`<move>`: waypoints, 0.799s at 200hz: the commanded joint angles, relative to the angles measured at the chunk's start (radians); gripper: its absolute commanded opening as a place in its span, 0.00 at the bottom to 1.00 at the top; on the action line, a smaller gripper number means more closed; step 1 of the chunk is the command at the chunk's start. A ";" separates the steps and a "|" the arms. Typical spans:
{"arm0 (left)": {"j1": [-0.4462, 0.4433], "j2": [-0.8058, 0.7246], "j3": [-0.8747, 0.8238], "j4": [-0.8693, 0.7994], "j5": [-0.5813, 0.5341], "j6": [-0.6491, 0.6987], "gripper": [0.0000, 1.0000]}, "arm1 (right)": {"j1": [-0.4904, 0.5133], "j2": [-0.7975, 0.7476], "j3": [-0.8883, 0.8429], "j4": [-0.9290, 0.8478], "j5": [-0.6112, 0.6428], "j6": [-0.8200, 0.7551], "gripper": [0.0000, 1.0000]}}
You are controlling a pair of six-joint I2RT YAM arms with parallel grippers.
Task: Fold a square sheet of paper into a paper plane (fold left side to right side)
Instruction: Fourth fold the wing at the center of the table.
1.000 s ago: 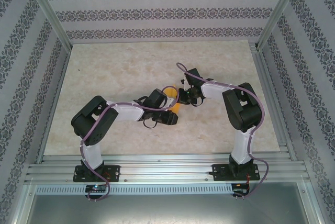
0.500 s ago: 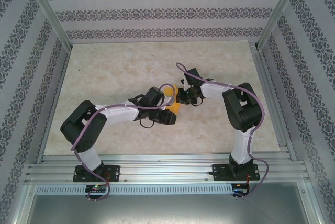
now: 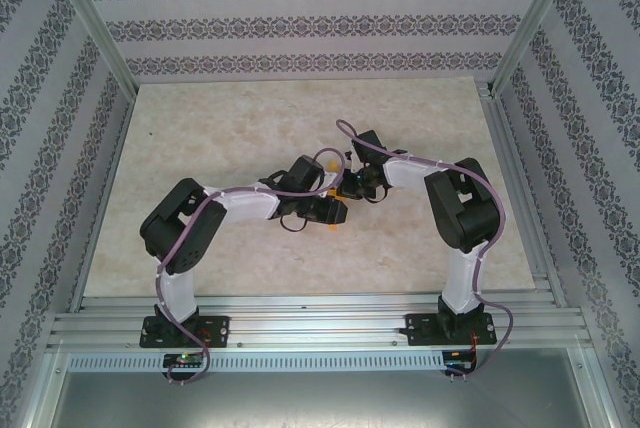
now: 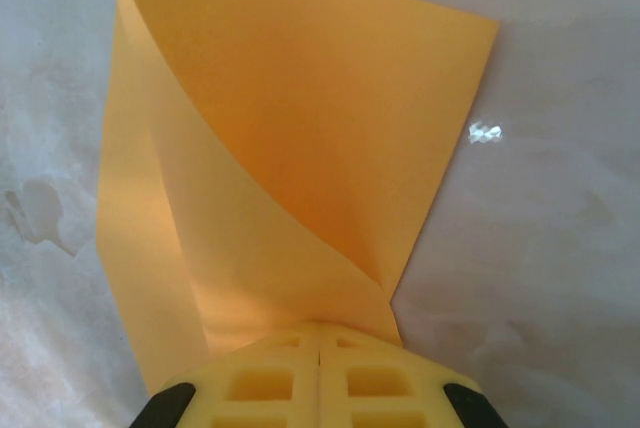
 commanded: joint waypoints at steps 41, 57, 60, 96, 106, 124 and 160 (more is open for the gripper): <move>-0.011 0.054 0.002 0.028 0.028 0.008 0.31 | 0.001 0.070 -0.029 -0.072 0.157 -0.030 0.05; -0.018 0.049 -0.016 0.011 0.023 0.016 0.31 | 0.001 0.070 -0.025 -0.078 0.163 -0.031 0.05; -0.020 0.047 -0.019 0.006 0.021 0.017 0.31 | 0.001 0.069 -0.025 -0.079 0.165 -0.033 0.05; -0.023 0.010 -0.092 0.019 0.014 0.008 0.27 | -0.001 0.073 -0.021 -0.083 0.169 -0.037 0.05; -0.022 -0.001 -0.110 0.024 0.012 0.006 0.27 | -0.002 0.075 -0.021 -0.083 0.166 -0.036 0.05; -0.022 -0.008 -0.137 0.039 0.012 -0.003 0.27 | -0.004 0.075 -0.019 -0.083 0.165 -0.037 0.05; -0.031 -0.010 -0.163 0.053 0.012 -0.013 0.27 | -0.004 0.073 -0.016 -0.091 0.168 -0.039 0.05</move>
